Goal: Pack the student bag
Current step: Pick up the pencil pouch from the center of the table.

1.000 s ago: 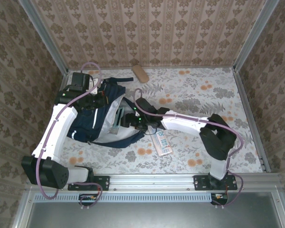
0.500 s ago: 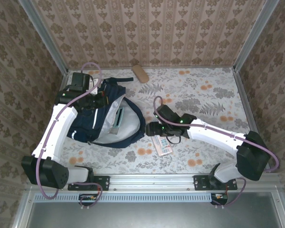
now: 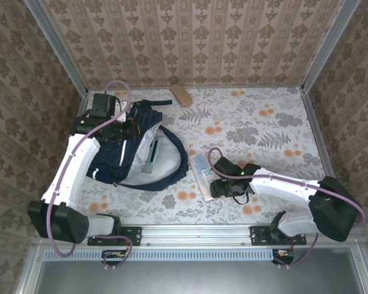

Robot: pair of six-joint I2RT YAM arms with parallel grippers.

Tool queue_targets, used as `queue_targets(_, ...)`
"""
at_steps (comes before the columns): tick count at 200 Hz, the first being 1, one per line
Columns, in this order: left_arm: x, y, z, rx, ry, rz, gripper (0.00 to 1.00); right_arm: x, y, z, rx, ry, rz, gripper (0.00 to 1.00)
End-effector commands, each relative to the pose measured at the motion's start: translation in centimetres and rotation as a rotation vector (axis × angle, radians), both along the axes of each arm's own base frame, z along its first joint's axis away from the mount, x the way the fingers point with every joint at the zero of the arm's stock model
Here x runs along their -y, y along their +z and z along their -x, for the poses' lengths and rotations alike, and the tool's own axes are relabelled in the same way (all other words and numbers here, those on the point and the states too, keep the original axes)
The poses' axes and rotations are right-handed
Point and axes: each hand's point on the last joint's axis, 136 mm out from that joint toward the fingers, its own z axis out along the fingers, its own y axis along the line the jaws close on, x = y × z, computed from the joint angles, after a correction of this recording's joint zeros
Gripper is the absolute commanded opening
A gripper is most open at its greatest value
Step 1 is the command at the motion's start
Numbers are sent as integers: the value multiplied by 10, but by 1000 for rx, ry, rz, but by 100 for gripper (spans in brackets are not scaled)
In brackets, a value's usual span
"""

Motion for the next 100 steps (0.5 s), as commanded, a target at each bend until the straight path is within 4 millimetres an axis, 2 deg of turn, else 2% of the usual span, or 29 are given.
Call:
queue_targets(1,7,31,2,83,-38,47,0,-5,-3,8,-32,-73,-67,61)
queue_targets(26,7,29,3,82,-37,47,0,-10,-7,14,-82,-249,-177,58)
queue_targets(56,8,27,2,79,-38,51,0,-24,-5,12,-86,-408,-325,53)
queue_targets(100,8,27,3,78,-40,49,0,-38,-17,7,-127,-523,-436,42)
